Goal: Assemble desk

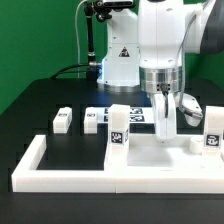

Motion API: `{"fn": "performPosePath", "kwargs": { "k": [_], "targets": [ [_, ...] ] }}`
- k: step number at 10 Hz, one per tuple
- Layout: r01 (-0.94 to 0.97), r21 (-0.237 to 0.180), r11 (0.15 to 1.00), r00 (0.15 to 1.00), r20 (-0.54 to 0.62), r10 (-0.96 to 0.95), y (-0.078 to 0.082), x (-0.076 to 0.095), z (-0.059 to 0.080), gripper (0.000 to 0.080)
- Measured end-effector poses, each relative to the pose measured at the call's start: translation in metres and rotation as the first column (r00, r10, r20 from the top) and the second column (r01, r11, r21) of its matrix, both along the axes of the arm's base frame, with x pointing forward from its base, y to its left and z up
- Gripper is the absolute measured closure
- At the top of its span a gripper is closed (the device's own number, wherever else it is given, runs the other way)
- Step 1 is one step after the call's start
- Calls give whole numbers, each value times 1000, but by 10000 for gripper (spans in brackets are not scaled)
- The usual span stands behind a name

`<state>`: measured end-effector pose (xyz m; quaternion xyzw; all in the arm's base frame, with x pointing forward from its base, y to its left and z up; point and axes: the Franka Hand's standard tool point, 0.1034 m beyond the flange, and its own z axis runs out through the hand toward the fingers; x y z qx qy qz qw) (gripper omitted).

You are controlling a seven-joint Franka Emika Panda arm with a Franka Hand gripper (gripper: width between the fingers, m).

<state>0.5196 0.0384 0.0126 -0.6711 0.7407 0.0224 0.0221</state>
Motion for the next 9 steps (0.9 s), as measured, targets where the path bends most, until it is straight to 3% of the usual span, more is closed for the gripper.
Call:
{"fn": "performPosePath", "kwargs": {
  "k": [5,9],
  "targets": [
    [-13,-1,1000,1000,3,13,-1,0,0,735],
    [-397,-2,918,917,38,397,-36,-20,4,735]
  ]
}}
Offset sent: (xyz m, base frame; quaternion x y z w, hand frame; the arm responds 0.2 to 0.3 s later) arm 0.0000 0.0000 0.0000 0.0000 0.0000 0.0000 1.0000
